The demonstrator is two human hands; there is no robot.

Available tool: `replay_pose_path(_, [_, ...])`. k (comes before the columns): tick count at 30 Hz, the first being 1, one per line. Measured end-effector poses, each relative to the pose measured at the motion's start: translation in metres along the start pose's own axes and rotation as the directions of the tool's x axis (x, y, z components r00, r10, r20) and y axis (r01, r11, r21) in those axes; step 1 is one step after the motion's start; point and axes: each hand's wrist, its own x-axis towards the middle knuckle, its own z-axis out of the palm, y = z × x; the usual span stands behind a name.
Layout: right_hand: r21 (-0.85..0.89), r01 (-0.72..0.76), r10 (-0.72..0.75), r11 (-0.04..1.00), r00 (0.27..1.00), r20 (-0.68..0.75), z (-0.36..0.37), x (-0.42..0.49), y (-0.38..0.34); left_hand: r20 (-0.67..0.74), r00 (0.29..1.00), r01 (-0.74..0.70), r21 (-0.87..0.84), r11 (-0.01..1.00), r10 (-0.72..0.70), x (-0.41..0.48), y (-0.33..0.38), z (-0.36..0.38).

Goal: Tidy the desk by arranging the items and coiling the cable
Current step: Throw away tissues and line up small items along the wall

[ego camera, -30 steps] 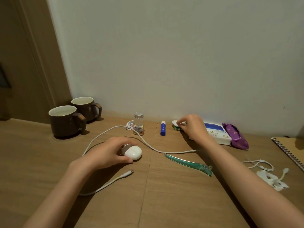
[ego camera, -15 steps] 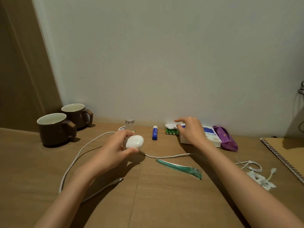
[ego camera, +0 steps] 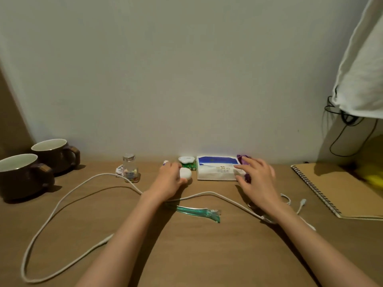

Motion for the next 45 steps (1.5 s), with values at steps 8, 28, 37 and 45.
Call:
replay_pose_path(8, [0.194,-0.178,0.165,0.965,0.983,0.083,0.002,0.000,0.015,0.006,1.000,0.000,-0.051,0.999,0.000,0.014,0.008,0.016])
replay_pose_path(28, [0.272,-0.274,0.241,0.922,0.959,0.150,0.015,0.003,0.030,-0.145,0.989,-0.015,-0.142,0.990,-0.006,0.020,0.003,0.030])
replay_pose_path(37, [0.261,-0.265,0.231,0.928,0.961,0.155,0.017,0.005,0.029,-0.038,0.999,0.002,-0.162,0.987,-0.008,0.036,0.008,0.035])
replay_pose_path(45, [0.265,-0.268,0.236,0.926,0.961,0.147,0.017,0.006,0.028,-0.091,0.995,-0.055,-0.168,0.984,0.040,0.029,0.012,0.038])
